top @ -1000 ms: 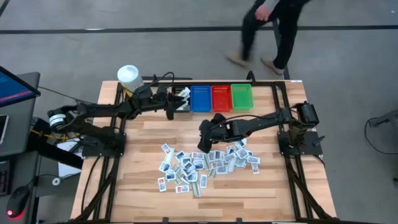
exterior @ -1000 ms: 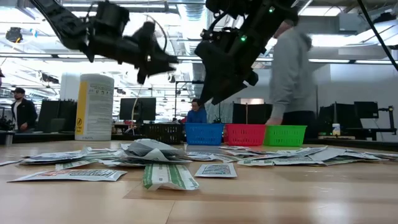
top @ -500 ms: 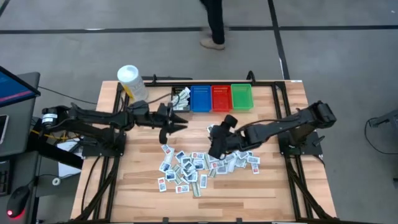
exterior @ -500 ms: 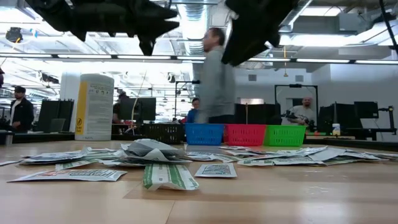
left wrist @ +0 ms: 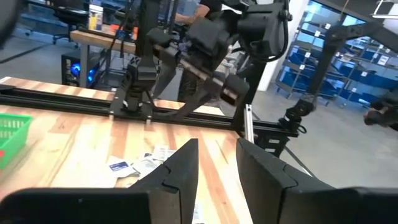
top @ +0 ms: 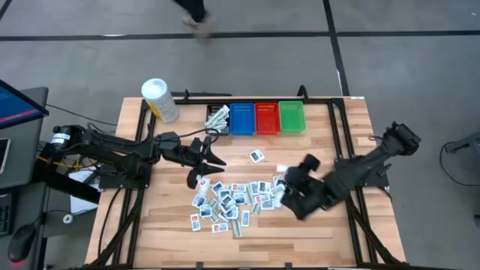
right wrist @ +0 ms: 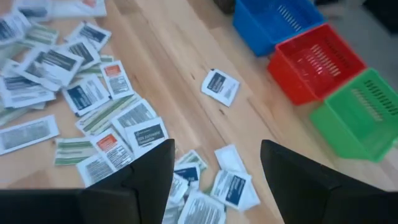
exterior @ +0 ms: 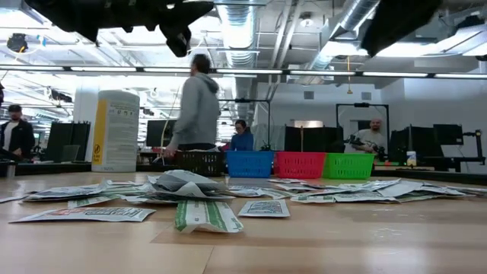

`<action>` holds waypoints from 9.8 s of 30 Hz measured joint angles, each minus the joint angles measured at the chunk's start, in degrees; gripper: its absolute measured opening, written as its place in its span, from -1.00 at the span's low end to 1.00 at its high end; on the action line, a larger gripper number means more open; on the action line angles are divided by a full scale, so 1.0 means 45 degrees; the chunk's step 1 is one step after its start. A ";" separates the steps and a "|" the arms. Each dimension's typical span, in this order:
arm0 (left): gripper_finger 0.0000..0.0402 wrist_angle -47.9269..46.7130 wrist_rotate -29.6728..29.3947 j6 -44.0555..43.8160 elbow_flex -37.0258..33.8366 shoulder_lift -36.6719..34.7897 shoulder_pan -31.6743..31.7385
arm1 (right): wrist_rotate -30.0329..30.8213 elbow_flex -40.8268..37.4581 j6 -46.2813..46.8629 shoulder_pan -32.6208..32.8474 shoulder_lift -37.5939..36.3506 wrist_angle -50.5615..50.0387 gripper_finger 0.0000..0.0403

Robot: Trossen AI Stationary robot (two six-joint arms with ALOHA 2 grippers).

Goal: Pick & Place First Aid Supplies
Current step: Put the green bandage pack in the black bin

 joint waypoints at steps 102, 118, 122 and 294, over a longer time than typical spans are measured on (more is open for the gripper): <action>-0.46 -0.0617 -0.0383 -0.0729 -0.0010 0.0005 -0.1345 | -0.5149 -0.3348 -0.6292 -0.1268 0.4292 1.4462 -0.99; -0.46 -0.0612 -0.0384 -0.0821 -0.0010 0.0005 -0.1341 | -0.5386 -0.3323 -0.7059 -0.2753 0.1879 1.3089 -1.00; -0.46 -0.0605 -0.0384 -0.0816 -0.0010 0.0005 -0.1341 | -0.5404 -0.3319 -0.7057 -0.3301 0.0946 1.3983 -1.00; -0.98 -0.2119 -1.3560 0.4683 -0.0003 0.0263 0.0608 | -0.7367 -0.3299 -0.7818 -0.4442 -0.1713 1.4843 -0.41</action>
